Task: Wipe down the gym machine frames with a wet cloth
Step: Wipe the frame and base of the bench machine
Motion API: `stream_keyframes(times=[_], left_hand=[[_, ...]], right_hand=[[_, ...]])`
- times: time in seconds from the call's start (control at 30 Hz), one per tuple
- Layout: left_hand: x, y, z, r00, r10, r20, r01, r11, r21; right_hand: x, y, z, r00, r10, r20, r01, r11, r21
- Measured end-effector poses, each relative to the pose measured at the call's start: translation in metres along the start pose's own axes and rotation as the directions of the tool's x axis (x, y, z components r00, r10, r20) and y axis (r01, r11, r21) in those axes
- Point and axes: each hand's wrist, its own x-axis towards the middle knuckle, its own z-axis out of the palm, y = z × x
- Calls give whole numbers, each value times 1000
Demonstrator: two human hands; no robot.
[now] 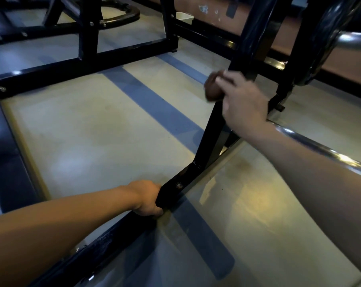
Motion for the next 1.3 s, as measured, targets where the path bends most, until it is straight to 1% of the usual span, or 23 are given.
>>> stream_keyframes(times=[0.07, 0.1, 0.2, 0.27, 0.33, 0.4, 0.47, 0.53, 0.57, 0.6, 0.63, 0.7, 0.73, 0.8, 0.87, 0.93, 1.0, 1.03, 1.07, 1.1, 1.17, 1.23, 1.3], left_hand=[[0, 0, 1, 1000, 6, -3, -6, 1000, 0], [0, 0, 2, 1000, 6, -8, -6, 1000, 2], [-1, 0, 1, 1000, 11, -18, -11, 1000, 2], [1, -1, -1, 1000, 16, -13, -16, 1000, 0], [3, -1, -1, 1000, 23, -14, -23, 1000, 5], [4, -3, -1, 1000, 23, -13, -23, 1000, 2], [5, -3, 1, 1000, 27, -12, -26, 999, 18], [3, -2, 0, 999, 36, -13, -35, 998, 61], [4, -1, 0, 999, 42, -6, -41, 996, 78], [6, 0, 1, 999, 43, 1, -43, 995, 92], [7, 1, 1, 999, 40, 2, -40, 994, 99], [7, -1, -1, 999, 34, -9, -33, 995, 95], [7, -2, -1, 1000, 27, -14, -26, 996, 86], [7, -4, 0, 1000, 18, -12, -17, 998, 64], [6, -5, -2, 1000, 8, 9, -8, 1000, 30], [8, -6, -4, 999, 5, 46, -6, 1000, 25], [10, -7, -4, 998, 13, 62, -16, 999, 45], [11, -7, -3, 998, 12, 60, -15, 999, 51], [12, -9, -2, 998, 11, 58, -14, 999, 51], [12, -10, -1, 998, 12, 58, -14, 999, 46], [13, -11, 0, 998, 11, 58, -12, 1000, 28], [13, -11, 0, 998, 14, 58, -15, 1000, 17], [14, -10, 2, 998, 15, 63, -15, 1000, 5]], right_hand=[[-26, -3, 13, 987, -76, 139, 80, 997, -20], [-33, 0, 13, 985, -83, 148, 85, 996, -10], [-11, 9, -8, 999, 14, -38, -12, 999, 52], [13, 14, -19, 986, 64, -152, -57, 997, 54], [18, 13, -15, 988, 64, -144, -65, 998, -3], [0, 4, -1, 1000, -4, -8, 3, 997, -79], [-37, -5, 19, 960, -155, 235, 188, 974, -126], [-72, -19, 38, 815, -293, 500, 376, 924, -72], [-83, -23, 45, 746, -313, 587, 413, 910, -41], [-86, -24, 49, 729, -305, 612, 410, 912, -34], [-82, -23, 49, 773, -289, 564, 378, 925, -43], [-61, -15, 44, 921, -205, 330, 242, 967, -75], [-52, -10, 41, 965, -153, 212, 172, 982, -76], [-46, -2, 39, 993, -95, 71, 99, 993, -64], [-58, -4, 43, 991, -106, 83, 113, 990, -89], [-82, -12, 56, 944, -203, 261, 234, 968, -94], [-105, -20, 68, 800, -282, 530, 345, 938, -20], [-112, -23, 71, 725, -303, 618, 375, 927, 13], [-114, -25, 72, 676, -319, 664, 400, 916, 34], [-112, -27, 72, 661, -330, 674, 414, 909, 40], [-105, -26, 70, 695, -317, 645, 413, 911, 3], [-97, -20, 69, 794, -264, 547, 340, 939, -41], [-90, -11, 70, 896, -209, 392, 258, 963, -76]])
